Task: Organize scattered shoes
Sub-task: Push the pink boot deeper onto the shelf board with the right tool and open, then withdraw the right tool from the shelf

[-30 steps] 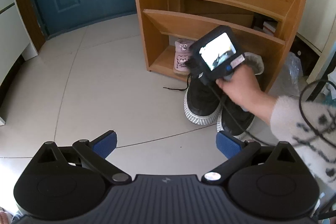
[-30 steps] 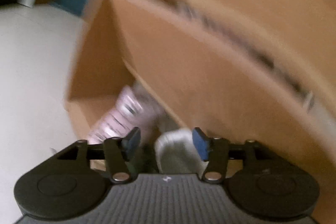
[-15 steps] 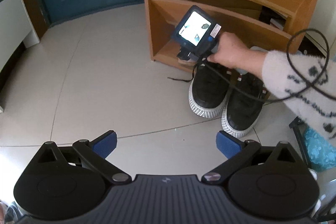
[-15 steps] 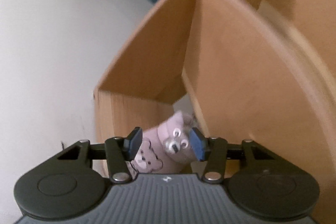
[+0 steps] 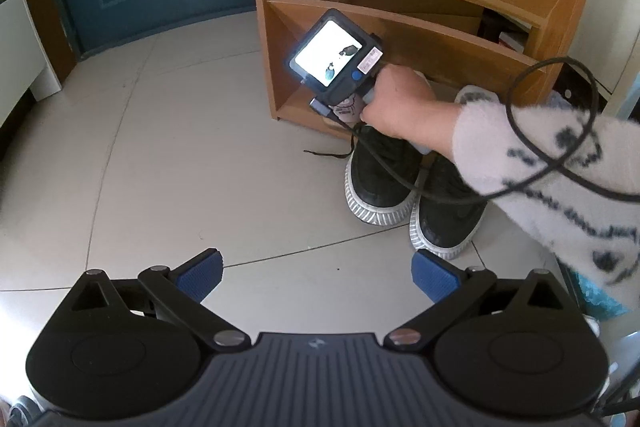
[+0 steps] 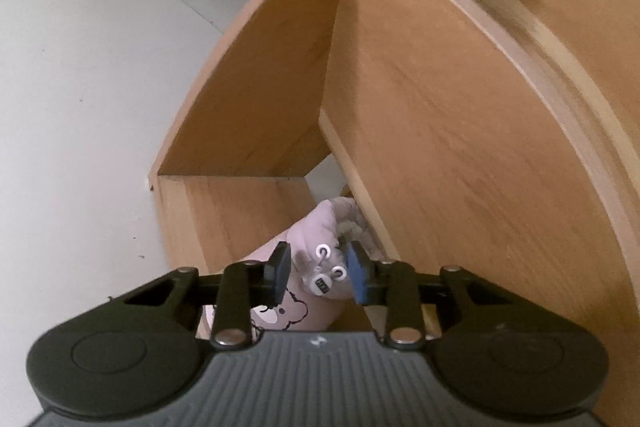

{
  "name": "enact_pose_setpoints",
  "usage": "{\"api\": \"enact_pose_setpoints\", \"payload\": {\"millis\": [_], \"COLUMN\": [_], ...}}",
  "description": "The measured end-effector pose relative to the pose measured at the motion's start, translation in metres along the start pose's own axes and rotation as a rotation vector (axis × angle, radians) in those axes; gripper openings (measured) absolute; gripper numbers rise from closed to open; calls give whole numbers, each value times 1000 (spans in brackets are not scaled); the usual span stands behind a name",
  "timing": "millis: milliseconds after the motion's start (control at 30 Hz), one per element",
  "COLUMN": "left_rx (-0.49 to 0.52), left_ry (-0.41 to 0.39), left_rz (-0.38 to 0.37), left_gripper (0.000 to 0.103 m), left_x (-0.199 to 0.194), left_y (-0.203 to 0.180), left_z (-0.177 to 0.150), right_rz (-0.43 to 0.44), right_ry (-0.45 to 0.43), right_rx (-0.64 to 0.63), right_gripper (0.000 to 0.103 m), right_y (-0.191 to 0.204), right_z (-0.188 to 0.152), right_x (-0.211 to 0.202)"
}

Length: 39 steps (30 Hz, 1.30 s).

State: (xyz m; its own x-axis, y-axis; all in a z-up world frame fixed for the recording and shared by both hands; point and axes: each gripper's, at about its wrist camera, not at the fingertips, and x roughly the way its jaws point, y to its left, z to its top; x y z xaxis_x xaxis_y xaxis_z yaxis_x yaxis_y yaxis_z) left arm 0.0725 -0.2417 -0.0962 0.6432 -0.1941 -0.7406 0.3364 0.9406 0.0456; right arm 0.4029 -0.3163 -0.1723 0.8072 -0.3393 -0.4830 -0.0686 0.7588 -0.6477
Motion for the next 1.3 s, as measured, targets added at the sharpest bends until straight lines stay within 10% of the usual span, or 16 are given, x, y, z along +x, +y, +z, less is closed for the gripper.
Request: {"api": "enact_pose_setpoints", "payload": {"millis": [300, 433, 933, 1167, 1300], "left_rx": [-25, -39, -71, -5, -23], "left_ry": [-25, -5, 32, 43, 98], "left_rz": [3, 8, 18, 120, 192], "left_gripper": [103, 103, 103, 103, 103], "left_x": [-2, 2, 16, -1, -25], "left_y": [10, 13, 28, 74, 120], "left_z": [1, -4, -6, 17, 24], "right_rz": [16, 26, -9, 48, 427], "right_ry": [-36, -127, 121, -261, -456], "right_rx": [-24, -185, -324, -99, 150], "right_gripper": [26, 46, 43, 75, 88], "right_y": [16, 31, 25, 12, 0], "right_z": [-6, 13, 11, -3, -27], "right_x": [-7, -3, 65, -22, -110]}}
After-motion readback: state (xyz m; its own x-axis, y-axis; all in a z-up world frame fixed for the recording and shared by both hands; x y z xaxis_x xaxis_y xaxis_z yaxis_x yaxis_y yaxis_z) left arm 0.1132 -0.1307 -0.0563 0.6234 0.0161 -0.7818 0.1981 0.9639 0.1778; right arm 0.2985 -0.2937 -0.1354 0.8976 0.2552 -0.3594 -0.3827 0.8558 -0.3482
